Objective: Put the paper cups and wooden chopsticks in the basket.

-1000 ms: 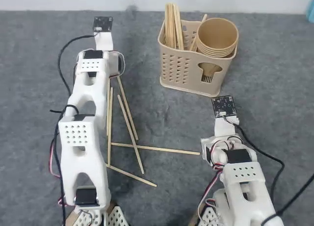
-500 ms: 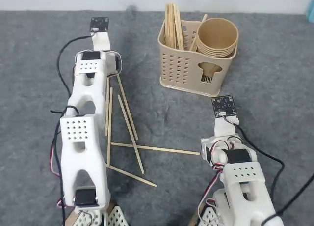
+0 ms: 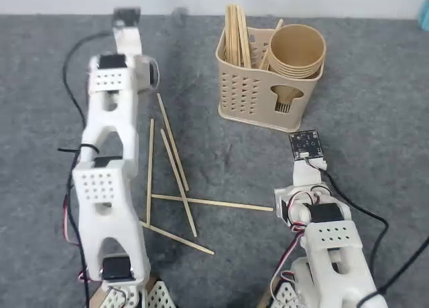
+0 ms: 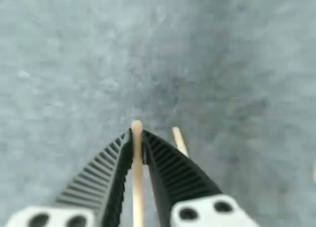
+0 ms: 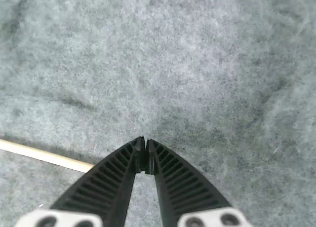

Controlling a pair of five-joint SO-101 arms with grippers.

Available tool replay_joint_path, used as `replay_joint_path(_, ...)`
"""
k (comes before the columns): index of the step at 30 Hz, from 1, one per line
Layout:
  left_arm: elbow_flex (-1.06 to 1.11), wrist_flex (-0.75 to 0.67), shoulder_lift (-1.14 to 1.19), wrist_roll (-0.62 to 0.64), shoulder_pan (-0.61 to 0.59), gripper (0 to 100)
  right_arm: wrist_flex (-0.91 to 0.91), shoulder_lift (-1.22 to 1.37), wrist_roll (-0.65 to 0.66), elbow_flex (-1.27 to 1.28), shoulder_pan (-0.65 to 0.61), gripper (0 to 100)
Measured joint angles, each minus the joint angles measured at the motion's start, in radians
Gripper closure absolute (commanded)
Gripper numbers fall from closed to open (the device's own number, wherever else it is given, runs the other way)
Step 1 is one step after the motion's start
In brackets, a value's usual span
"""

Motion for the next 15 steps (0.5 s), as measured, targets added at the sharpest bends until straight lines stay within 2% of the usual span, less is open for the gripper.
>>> replay_joint_path(7, 0.002, 0.207, -0.371, 0.000, 0.021, 99, 0.000, 0.000, 0.000, 0.000, 0.000, 99.1)
replay_joint_path(12, 0.002, 0.419, -0.621, -0.006, 0.129, 99, 0.000, 0.000, 0.000, 0.000, 0.000, 99.1)
replay_joint_path(15, 0.015, 0.459, -0.764, -0.006, 0.181, 99, 0.000, 0.000, 0.000, 0.000, 0.000, 99.1)
